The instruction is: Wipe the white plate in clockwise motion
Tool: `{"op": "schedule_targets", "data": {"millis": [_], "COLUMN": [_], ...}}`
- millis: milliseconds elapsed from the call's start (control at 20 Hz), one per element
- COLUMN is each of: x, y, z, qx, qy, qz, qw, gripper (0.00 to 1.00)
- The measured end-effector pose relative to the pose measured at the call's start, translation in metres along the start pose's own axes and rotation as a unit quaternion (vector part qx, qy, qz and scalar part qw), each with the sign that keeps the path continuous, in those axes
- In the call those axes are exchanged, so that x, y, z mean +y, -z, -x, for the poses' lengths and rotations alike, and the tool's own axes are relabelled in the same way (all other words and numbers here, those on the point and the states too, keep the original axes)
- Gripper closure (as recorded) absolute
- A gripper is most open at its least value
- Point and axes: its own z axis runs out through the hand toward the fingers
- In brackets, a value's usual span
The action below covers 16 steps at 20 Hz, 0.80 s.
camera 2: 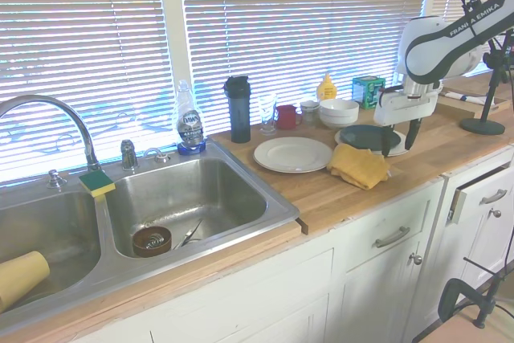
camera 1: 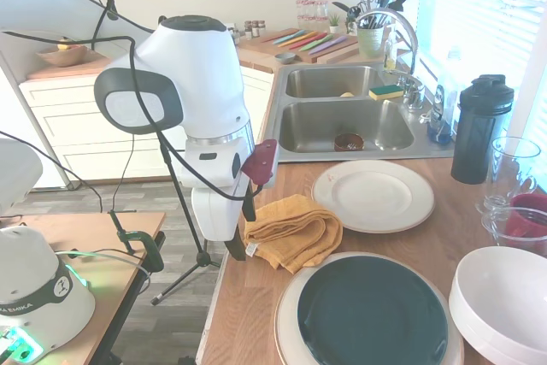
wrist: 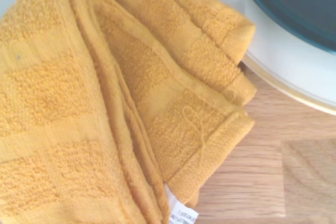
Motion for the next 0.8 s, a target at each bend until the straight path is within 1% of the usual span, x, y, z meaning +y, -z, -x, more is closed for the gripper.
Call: {"op": "schedule_targets", "data": {"millis": [350,800], "x": [-0.008,-0.033], "y": [-0.002,0.0], "z": [0.008,0.038], "qx": [0.002,0.011], "qy": [0.015,0.048], "qz": [0.005,-0.002], "qw": [0.9999,0.9988], "gripper": [0.0,0.0]}}
